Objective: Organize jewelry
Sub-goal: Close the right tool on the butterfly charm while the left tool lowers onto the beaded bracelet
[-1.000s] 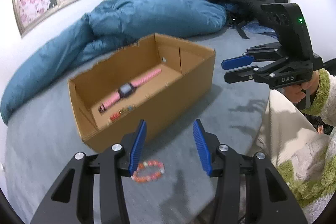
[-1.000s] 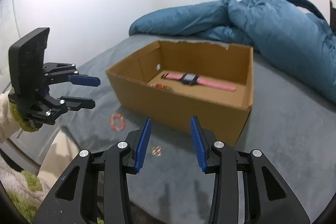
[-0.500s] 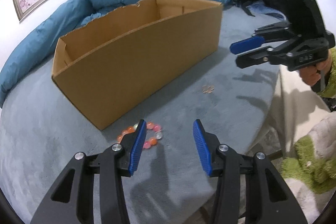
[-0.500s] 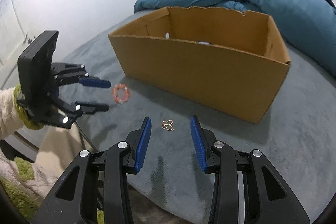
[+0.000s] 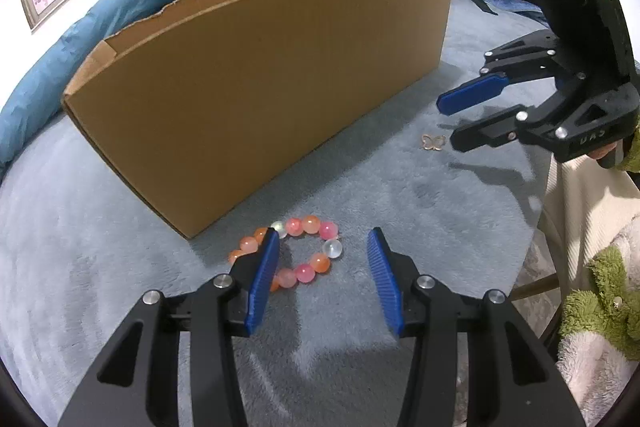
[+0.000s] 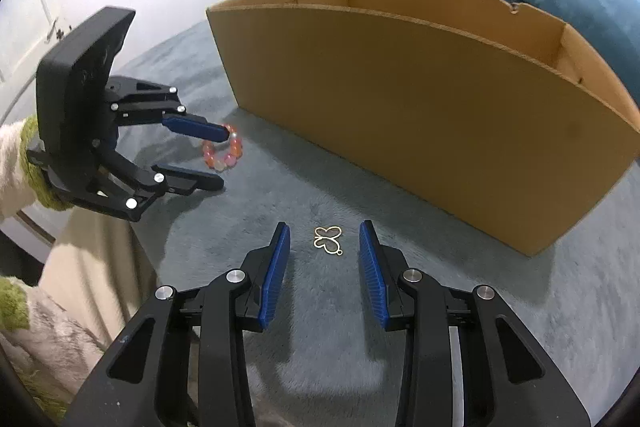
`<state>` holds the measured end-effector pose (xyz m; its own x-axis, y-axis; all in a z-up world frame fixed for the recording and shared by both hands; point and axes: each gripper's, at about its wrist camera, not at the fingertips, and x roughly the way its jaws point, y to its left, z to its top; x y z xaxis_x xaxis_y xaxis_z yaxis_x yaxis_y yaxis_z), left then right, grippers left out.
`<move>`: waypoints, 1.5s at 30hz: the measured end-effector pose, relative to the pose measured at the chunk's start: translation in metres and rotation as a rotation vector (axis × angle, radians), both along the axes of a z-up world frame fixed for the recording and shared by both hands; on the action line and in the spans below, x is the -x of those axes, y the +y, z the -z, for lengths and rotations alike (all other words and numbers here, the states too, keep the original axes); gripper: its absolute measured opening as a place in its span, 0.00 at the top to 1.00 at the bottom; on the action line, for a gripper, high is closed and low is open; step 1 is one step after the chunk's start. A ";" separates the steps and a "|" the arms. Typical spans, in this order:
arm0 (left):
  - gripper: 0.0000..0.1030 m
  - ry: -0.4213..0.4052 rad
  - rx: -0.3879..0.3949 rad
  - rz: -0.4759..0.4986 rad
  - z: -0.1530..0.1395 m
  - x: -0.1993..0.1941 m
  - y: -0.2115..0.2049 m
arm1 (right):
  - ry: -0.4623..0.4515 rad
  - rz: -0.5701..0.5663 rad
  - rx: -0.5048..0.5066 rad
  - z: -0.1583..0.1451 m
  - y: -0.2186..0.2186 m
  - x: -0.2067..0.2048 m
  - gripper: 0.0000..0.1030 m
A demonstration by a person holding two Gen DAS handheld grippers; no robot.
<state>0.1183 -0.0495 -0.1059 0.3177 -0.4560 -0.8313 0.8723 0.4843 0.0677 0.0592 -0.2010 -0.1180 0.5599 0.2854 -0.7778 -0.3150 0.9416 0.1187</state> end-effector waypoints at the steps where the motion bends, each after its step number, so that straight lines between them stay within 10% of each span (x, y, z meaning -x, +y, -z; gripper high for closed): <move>1: 0.57 0.003 -0.001 0.001 0.001 0.000 0.000 | 0.004 -0.007 0.005 0.002 0.001 -0.002 0.67; 45: 0.81 0.018 -0.017 -0.004 0.006 -0.004 -0.012 | 0.015 -0.023 0.103 0.019 0.004 -0.010 0.86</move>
